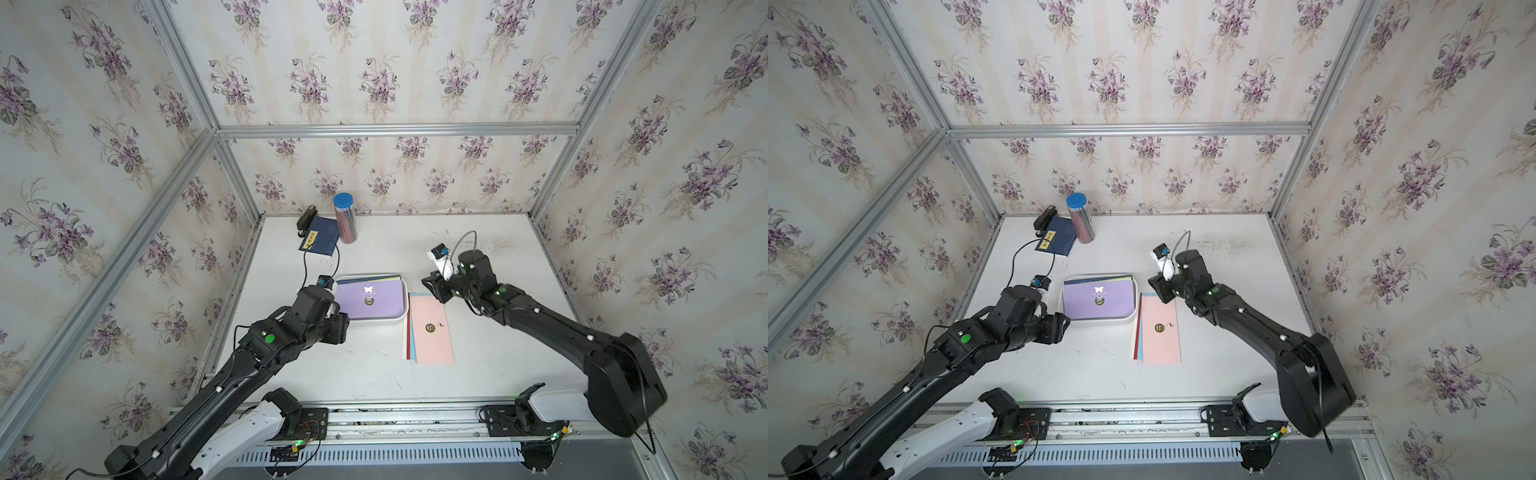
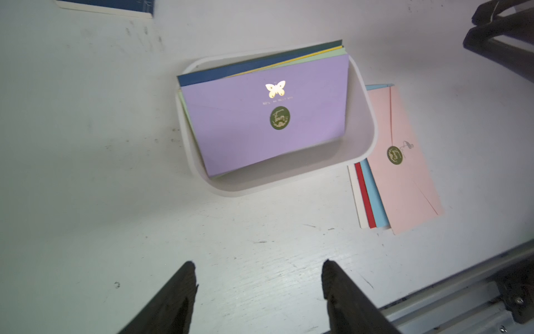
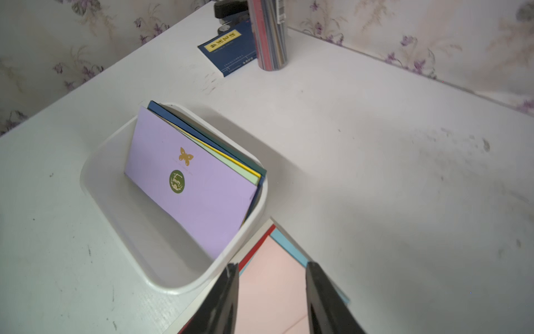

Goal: Put the sealed envelopes into the storage box
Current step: Pick up the envelope from the center of the board.

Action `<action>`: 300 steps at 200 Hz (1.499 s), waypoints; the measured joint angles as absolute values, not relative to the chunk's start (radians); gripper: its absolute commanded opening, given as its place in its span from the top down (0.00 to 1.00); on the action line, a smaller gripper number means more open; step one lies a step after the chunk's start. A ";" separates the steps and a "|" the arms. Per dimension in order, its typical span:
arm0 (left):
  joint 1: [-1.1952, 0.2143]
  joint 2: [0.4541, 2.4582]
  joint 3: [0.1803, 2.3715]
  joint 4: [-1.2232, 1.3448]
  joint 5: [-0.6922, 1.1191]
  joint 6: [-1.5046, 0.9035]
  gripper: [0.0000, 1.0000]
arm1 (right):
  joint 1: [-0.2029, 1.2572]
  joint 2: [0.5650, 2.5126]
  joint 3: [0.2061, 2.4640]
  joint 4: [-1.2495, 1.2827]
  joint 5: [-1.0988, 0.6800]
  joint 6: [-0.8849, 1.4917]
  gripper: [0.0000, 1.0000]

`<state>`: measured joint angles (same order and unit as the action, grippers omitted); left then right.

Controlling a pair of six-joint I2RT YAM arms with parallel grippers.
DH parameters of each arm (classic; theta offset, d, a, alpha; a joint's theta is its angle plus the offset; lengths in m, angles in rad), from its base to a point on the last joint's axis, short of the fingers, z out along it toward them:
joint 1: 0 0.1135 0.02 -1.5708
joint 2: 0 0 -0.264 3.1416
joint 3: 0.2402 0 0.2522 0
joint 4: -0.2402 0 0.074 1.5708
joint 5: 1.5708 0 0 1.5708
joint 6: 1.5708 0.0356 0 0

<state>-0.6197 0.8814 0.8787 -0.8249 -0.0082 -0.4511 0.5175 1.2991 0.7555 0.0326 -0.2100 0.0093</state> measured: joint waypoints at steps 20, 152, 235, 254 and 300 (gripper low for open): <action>-0.677 0.938 0.882 -0.799 0.059 -0.440 0.63 | 0.478 1.137 0.558 0.094 -0.144 0.176 0.56; -1.032 1.785 1.309 -0.625 0.026 -0.475 0.95 | 0.466 0.842 0.221 0.091 -0.070 0.472 0.53; -1.033 1.924 1.329 -0.643 -0.008 -0.525 0.97 | 0.466 0.918 0.207 0.115 -0.124 0.521 0.52; -1.032 1.941 1.328 -0.641 -0.012 -0.532 0.96 | 0.466 0.952 0.208 0.135 -0.146 0.537 0.52; -1.032 1.970 1.328 -0.633 -0.015 -0.535 0.97 | 0.466 1.067 0.221 0.189 -0.193 0.597 0.52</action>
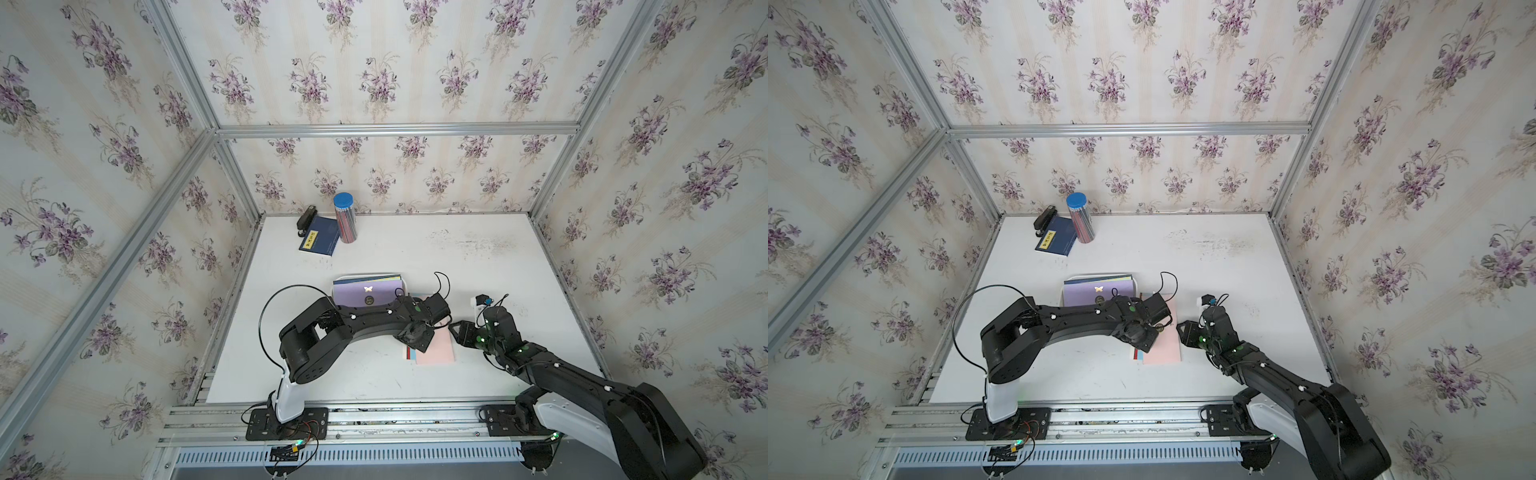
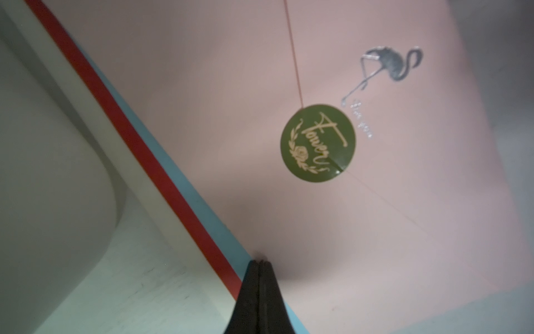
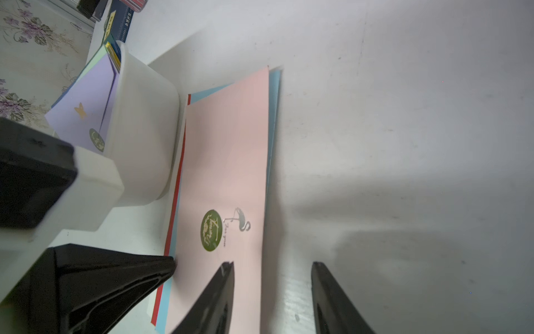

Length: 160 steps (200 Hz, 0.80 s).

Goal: Put the sealed envelopes into the storage box
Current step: Pick up the envelope from the center of the board.

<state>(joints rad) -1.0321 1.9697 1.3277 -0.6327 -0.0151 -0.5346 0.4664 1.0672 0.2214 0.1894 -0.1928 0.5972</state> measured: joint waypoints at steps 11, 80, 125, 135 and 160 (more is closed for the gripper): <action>-1.032 1.973 1.329 -0.631 -0.015 -0.535 0.98 | 0.466 1.096 0.226 0.194 -0.200 0.607 0.53; -1.034 1.974 1.320 -0.617 -0.023 -0.539 0.99 | 0.465 1.161 0.246 0.248 -0.265 0.661 0.55; -1.033 1.972 1.316 -0.598 -0.025 -0.539 0.99 | 0.466 1.174 0.252 0.269 -0.308 0.681 0.55; -1.033 1.972 1.316 -0.598 -0.026 -0.539 0.99 | 0.466 1.180 0.250 0.272 -0.311 0.682 0.55; -1.033 1.972 1.316 -0.598 -0.026 -0.539 0.99 | 0.466 1.203 0.250 0.272 -0.321 0.686 0.56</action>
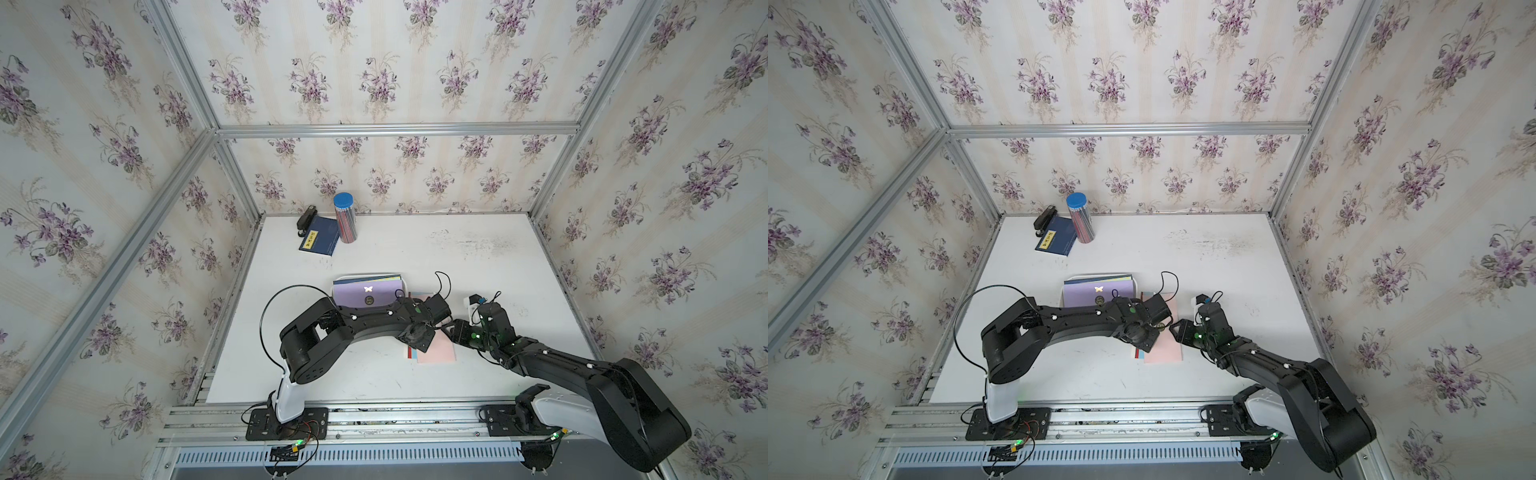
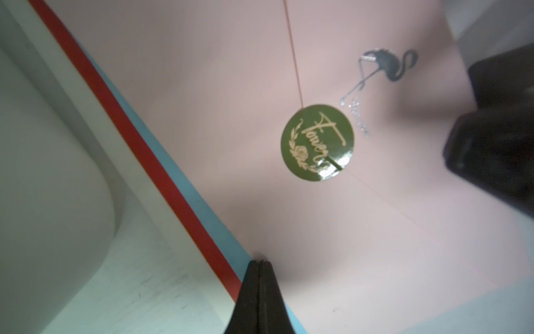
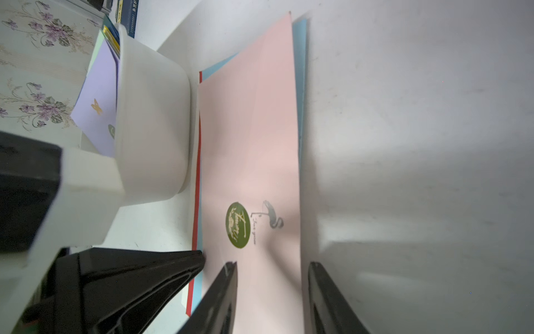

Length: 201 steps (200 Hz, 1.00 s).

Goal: Put the sealed envelopes into the storage box
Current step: Pick up the envelope from the center of the board.

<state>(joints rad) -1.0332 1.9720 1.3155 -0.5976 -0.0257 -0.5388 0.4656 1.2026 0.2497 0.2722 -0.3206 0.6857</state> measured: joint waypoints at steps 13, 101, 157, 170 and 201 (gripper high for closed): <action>-1.033 1.972 1.316 -0.598 -0.026 -0.539 0.99 | 0.466 1.215 0.249 0.274 -0.330 0.689 0.57; -1.033 1.972 1.316 -0.598 -0.027 -0.539 1.00 | 0.466 1.164 0.305 0.253 -0.365 0.703 0.62; -1.033 1.971 1.316 -0.598 -0.030 -0.539 1.00 | 0.466 1.140 0.301 0.242 -0.411 0.720 0.70; -1.033 1.971 1.316 -0.598 -0.030 -0.539 1.00 | 0.466 1.153 0.293 0.249 -0.424 0.732 0.70; -1.033 1.964 1.308 -0.589 -0.030 -0.539 1.00 | 0.466 1.193 0.285 0.268 -0.459 0.738 0.77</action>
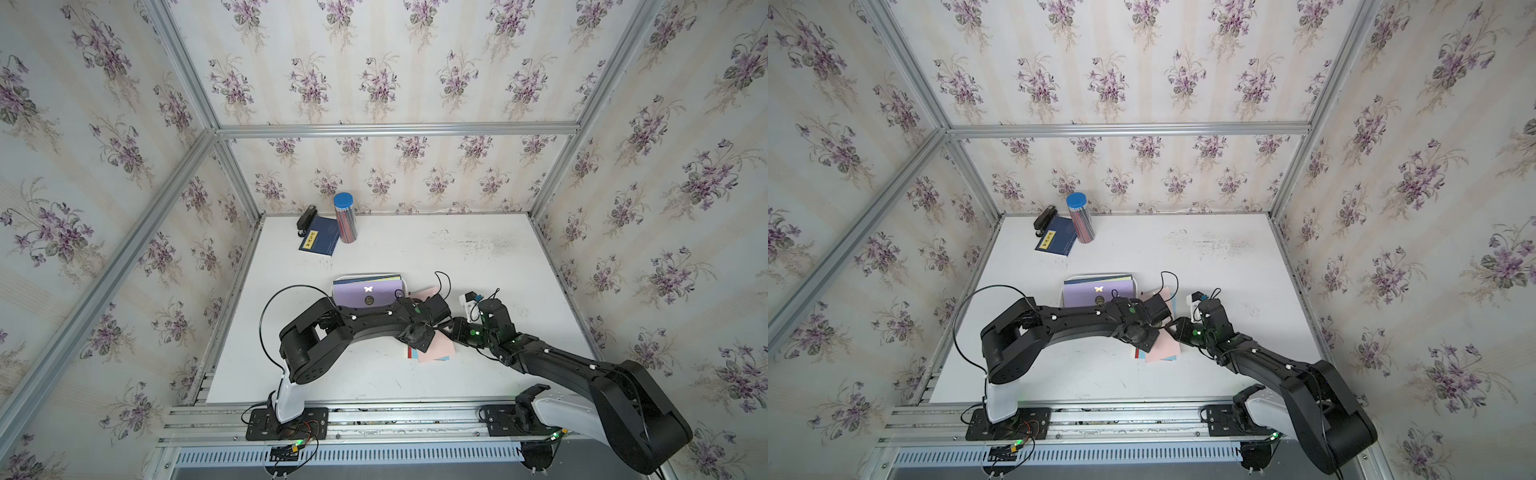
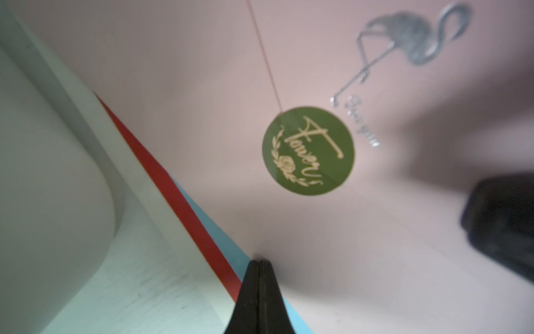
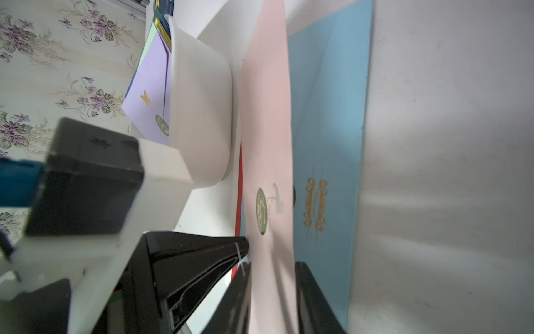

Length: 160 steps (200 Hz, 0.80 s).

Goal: Put the sealed envelopes into the storage box
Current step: Pick up the envelope from the center of the board.

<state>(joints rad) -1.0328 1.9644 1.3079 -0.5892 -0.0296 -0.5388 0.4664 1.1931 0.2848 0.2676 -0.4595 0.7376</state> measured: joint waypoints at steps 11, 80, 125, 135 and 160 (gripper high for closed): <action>-1.033 1.960 1.303 -0.584 -0.030 -0.539 1.00 | 0.466 1.196 0.285 0.271 -0.466 0.737 0.87; -1.033 1.785 1.259 -0.577 -0.023 -0.539 0.53 | 0.465 0.995 0.329 0.175 -0.351 0.640 1.00; -1.033 1.557 1.182 -0.582 -0.062 -0.542 0.28 | 0.465 0.891 0.468 0.061 -0.274 0.420 1.00; -1.029 1.499 1.148 -0.611 -0.091 -0.542 0.20 | 0.465 0.899 0.516 0.036 -0.278 0.355 1.00; -0.958 1.335 1.040 -0.676 -0.155 -0.551 0.18 | 0.466 0.963 0.644 -0.015 -0.313 0.179 1.00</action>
